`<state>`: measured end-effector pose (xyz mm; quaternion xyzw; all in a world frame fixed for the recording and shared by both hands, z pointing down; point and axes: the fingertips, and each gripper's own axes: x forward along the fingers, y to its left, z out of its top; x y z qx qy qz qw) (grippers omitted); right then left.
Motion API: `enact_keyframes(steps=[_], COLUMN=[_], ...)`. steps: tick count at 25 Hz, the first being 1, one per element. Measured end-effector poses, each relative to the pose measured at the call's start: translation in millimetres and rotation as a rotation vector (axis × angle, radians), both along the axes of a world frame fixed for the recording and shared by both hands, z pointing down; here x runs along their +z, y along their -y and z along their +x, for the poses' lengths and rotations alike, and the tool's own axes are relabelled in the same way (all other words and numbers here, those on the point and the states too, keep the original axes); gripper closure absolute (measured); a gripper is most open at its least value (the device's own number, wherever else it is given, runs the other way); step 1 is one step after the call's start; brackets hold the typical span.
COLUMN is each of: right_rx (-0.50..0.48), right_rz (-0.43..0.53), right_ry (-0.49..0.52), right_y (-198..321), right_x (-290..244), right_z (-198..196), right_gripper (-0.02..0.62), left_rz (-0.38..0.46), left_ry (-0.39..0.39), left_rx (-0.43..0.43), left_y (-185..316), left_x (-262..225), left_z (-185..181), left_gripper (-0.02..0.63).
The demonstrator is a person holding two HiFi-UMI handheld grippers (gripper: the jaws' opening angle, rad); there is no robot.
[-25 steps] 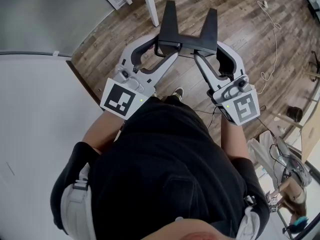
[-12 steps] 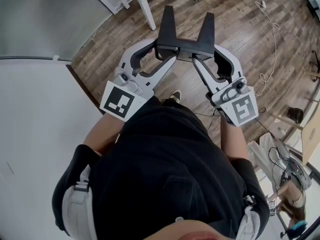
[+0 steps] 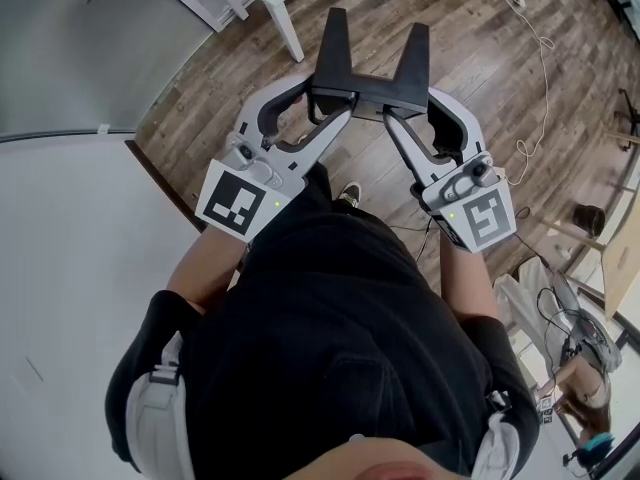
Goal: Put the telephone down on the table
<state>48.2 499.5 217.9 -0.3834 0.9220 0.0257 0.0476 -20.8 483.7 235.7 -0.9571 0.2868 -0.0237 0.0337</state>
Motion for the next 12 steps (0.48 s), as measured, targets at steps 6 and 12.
enact_keyframes(steps=[6, 12], right_rx=[0.042, 0.082], right_rz=[-0.021, -0.015], right_ry=[-0.034, -0.06], right_y=[61, 117], right_x=[-1, -5], right_z=[-9, -33], right_gripper=[0.4, 0.4], left_rz=[-0.008, -0.002], left_ry=[-0.021, -0.032], left_rx=[0.042, 0.067], left_y=[62, 119], left_x=[-1, -7], left_z=[-9, -34], left_gripper=[0.408, 0.408])
